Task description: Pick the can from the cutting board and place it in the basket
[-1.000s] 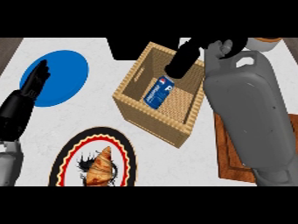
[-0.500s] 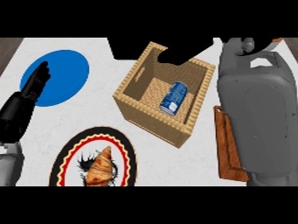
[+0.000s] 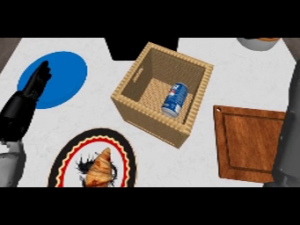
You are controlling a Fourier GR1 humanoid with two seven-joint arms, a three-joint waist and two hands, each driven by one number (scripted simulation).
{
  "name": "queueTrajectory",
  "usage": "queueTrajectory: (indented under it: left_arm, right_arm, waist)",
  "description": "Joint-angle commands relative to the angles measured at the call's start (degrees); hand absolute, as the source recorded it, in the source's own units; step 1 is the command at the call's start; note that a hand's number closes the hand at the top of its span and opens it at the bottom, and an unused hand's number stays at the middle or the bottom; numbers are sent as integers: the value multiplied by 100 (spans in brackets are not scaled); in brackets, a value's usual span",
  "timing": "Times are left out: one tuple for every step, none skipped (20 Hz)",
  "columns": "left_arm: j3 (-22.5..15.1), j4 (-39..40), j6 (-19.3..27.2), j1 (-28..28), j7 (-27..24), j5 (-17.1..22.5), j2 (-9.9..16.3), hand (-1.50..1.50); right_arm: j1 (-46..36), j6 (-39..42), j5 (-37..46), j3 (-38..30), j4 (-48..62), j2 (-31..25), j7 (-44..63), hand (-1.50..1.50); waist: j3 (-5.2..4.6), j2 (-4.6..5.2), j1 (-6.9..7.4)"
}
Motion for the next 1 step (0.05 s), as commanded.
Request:
queueTrajectory:
  left_arm:
    - [-161,-346,113,25,266,-110,-142,0]
  right_arm:
    - [711,-174,-282,-632,-594,-371,-184,-150]
  waist:
    - [6,-11,-4]
